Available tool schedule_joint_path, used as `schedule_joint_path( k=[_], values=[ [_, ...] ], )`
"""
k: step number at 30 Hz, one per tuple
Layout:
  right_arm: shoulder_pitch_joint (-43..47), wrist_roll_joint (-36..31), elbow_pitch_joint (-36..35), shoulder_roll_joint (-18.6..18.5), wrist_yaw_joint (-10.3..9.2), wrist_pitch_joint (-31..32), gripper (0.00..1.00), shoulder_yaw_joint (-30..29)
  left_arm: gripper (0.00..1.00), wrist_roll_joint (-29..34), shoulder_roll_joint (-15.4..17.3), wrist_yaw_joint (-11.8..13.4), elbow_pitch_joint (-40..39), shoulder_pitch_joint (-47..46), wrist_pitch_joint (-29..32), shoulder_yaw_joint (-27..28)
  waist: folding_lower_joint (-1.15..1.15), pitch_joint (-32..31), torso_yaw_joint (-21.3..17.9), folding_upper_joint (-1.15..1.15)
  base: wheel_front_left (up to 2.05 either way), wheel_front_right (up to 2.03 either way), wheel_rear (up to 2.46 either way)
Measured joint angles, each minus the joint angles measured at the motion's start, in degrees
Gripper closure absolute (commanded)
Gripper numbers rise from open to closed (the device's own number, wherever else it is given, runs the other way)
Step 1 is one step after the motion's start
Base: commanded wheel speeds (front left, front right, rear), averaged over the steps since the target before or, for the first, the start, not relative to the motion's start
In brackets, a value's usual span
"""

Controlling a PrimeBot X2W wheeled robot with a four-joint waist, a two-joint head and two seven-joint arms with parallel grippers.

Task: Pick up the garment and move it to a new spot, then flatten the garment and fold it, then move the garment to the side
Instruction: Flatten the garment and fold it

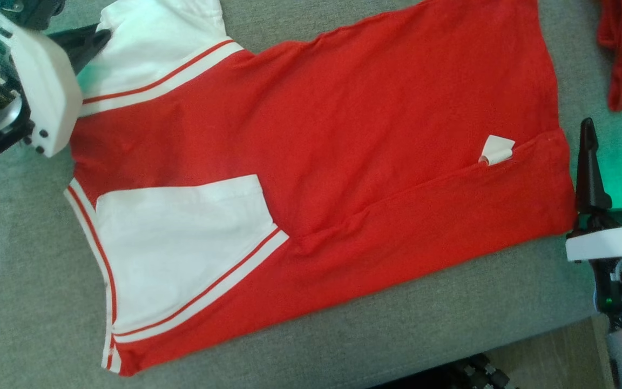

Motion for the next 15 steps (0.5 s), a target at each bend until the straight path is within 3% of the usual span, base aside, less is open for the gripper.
schedule_joint_path(
  k=[9,15],
  values=[
    [-1.4,-0.01,0.81,-0.08,0.0,-0.07,0.0,0.77,1.0,7.82,-0.57,-0.01,5.03,-0.45,-11.72,-1.38,0.0,-0.48,0.45,0.0,0.0,0.0,0.0],
    [-4.78,0.01,0.91,-1.62,0.0,2.02,0.0,4.31,1.0,8.5,-2.92,-0.01,10.09,-2.11,-16.18,-1.35,0.0,-1.29,1.38,0.0,0.0,0.0,0.0]
  ],
)
